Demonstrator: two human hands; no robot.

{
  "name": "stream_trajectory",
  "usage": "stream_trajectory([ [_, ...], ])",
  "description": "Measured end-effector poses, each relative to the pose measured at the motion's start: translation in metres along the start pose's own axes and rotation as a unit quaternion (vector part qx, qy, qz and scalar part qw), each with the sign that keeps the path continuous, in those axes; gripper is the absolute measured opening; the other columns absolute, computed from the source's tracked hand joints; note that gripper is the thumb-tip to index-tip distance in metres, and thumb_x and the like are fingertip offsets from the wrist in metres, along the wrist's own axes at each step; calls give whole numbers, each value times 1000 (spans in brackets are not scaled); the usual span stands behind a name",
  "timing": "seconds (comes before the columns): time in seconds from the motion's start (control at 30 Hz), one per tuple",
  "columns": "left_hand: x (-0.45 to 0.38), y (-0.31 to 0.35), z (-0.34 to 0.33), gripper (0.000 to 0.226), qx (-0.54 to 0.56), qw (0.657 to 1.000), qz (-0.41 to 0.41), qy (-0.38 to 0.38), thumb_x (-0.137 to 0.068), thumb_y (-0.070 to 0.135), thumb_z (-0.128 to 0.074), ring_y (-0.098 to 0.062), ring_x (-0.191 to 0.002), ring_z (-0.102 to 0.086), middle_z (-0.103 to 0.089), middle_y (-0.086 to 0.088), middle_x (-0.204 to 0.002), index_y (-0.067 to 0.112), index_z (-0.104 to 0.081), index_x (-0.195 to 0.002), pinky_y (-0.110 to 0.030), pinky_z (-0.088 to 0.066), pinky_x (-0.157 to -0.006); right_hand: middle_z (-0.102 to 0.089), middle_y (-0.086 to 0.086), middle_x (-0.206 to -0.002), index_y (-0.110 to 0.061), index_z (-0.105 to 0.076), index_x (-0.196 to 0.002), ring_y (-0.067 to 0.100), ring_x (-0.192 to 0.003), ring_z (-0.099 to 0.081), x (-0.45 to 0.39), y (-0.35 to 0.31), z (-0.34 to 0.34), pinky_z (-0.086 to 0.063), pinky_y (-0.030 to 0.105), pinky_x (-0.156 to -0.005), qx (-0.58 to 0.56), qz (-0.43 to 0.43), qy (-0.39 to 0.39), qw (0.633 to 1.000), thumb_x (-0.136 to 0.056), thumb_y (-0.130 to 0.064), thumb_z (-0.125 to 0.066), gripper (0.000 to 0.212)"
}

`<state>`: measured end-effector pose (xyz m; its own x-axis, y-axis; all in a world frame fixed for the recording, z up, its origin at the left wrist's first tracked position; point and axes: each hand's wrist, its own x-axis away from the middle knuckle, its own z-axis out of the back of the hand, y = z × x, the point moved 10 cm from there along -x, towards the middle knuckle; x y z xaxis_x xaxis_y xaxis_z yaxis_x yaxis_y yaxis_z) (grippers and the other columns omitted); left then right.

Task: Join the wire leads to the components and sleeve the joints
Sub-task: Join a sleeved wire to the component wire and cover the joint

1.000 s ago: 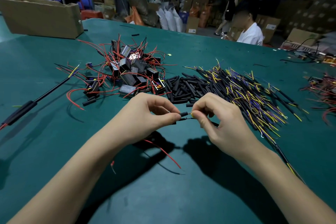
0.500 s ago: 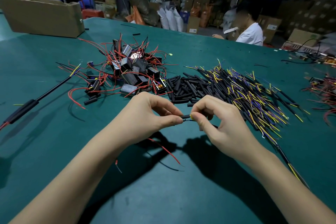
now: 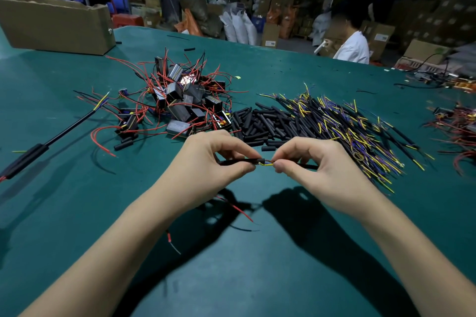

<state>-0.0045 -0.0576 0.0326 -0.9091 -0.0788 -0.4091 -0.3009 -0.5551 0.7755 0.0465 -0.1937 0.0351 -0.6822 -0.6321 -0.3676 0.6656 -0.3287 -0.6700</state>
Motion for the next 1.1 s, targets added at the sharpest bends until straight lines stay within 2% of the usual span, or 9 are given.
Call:
stream_trajectory([
  [0.1, 0, 5, 1, 16, -21, 999, -24, 15, -76, 10, -78, -1, -70, -56, -64, 2, -77, 20, -79, -88, -7, -36, -66, -67, -9, -71, -16, -70, -79, 3, -70, -60, 0, -8, 3, -45, 16, -72, 42, 30, 13, 999, -84, -7, -70, 10],
  [0.4, 5, 14, -13, 21, -103, 991, -85, -1, -85, 16, -70, -8, -73, -54, -60, -3, -79, 23, -74, -104, -24, -43, -67, -64, -16, -71, -13, -70, -81, 3, -68, -58, 1, -22, 0, -42, 8, -67, 97, 65, 6, 993, -83, -4, -70, 9],
  [0.53, 4, 13, -10, 17, -90, 993, -80, 23, -83, 13, -72, -7, -72, -56, -64, 0, -78, 18, -76, -99, -16, -41, -68, -67, -5, -77, -11, -66, -87, 8, -72, -60, 1, -21, 2, -45, 11, -70, 81, 59, 3, 995, -81, 1, -68, 13],
  [0.63, 4, 10, -5, 4, -47, 996, -53, 58, -81, 14, -74, 0, -68, -57, -66, 10, -71, 17, -74, -82, -7, -37, -67, -67, -3, -78, -11, -65, -86, 10, -73, -61, 0, -21, 3, -46, 12, -70, 95, 63, 6, 993, -80, 4, -67, 16],
  [0.7, 4, 8, -5, 8, -30, 996, -44, 64, -81, 11, -74, 3, -68, -57, -67, 12, -70, 18, -73, -76, -5, -37, -66, -65, -5, -77, -10, -66, -85, 7, -72, -59, 0, -22, 4, -43, 8, -69, 101, 70, 9, 992, -81, 5, -67, 16],
  [0.8, 4, 8, -4, 5, -36, 996, -48, 65, -81, 9, -73, 0, -71, -58, -69, 6, -73, 14, -75, -78, -4, -35, -65, -63, -12, -76, -11, -65, -86, -1, -71, -59, 1, -24, 3, -42, 6, -70, 84, 75, 10, 994, -82, 4, -68, 16],
  [0.9, 3, 6, -9, 6, -38, 997, -39, 54, -82, 7, -72, -3, -72, -59, -70, 3, -75, 11, -76, -80, -5, -35, -65, -67, -8, -80, -13, -66, -89, 3, -74, -62, 1, -22, 4, -47, 14, -72, 29, 59, 19, 998, -83, 3, -68, 17],
  [0.97, 2, 4, -15, 7, -38, 999, -24, 28, -84, 10, -70, 3, -69, -58, -68, 8, -72, 13, -76, -81, -6, -35, -64, -69, -5, -81, -13, -69, -91, 6, -74, -63, 0, -20, 3, -49, 17, -73, 9, 47, 21, 999, -84, 1, -67, 16],
  [1.1, -1, -7, -11, 14, -68, 997, 13, -15, -87, 29, -66, 13, -72, -58, -72, 14, -81, 22, -74, -96, -3, -37, -66, -70, -6, -75, -15, -72, -88, 3, -68, -62, -2, -6, -4, -44, 9, -66, 17, 4, -4, 1000, -84, 0, -68, 16],
])
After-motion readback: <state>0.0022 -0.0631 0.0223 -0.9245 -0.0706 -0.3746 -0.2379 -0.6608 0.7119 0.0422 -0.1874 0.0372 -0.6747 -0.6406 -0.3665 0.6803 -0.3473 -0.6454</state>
